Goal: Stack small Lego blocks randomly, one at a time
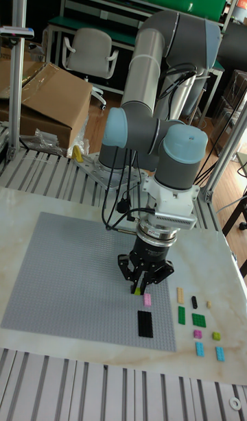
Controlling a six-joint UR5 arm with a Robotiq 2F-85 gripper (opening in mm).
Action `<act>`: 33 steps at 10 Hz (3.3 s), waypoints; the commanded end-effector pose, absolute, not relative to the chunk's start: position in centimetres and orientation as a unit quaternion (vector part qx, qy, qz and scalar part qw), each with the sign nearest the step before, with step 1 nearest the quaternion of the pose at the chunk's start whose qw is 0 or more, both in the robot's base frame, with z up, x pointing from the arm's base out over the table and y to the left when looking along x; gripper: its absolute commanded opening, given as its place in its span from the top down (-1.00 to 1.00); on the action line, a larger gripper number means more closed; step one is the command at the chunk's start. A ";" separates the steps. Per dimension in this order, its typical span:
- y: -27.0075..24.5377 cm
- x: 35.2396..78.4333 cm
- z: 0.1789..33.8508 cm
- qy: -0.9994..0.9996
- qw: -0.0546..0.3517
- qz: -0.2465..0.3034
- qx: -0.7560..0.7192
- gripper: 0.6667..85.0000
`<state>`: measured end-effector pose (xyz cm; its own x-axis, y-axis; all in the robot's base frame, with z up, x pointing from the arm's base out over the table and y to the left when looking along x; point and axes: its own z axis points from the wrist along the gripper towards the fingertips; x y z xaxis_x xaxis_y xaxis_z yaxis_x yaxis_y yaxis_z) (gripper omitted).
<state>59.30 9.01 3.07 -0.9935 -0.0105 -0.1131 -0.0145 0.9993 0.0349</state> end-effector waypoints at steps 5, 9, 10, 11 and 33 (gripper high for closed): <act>9.4 58.2 2.2 0.999 0.012 0.024 0.034 0.98; 9.2 58.7 1.8 0.999 0.019 0.020 0.024 0.98; 9.3 58.9 1.7 0.999 0.020 0.022 0.021 0.98; 9.3 58.9 1.6 0.999 0.021 0.022 0.021 0.98; 9.9 58.7 0.6 0.999 0.033 0.033 0.015 0.98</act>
<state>58.68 9.80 0.48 -0.9977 0.0267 -0.0627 0.0232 0.9982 0.0555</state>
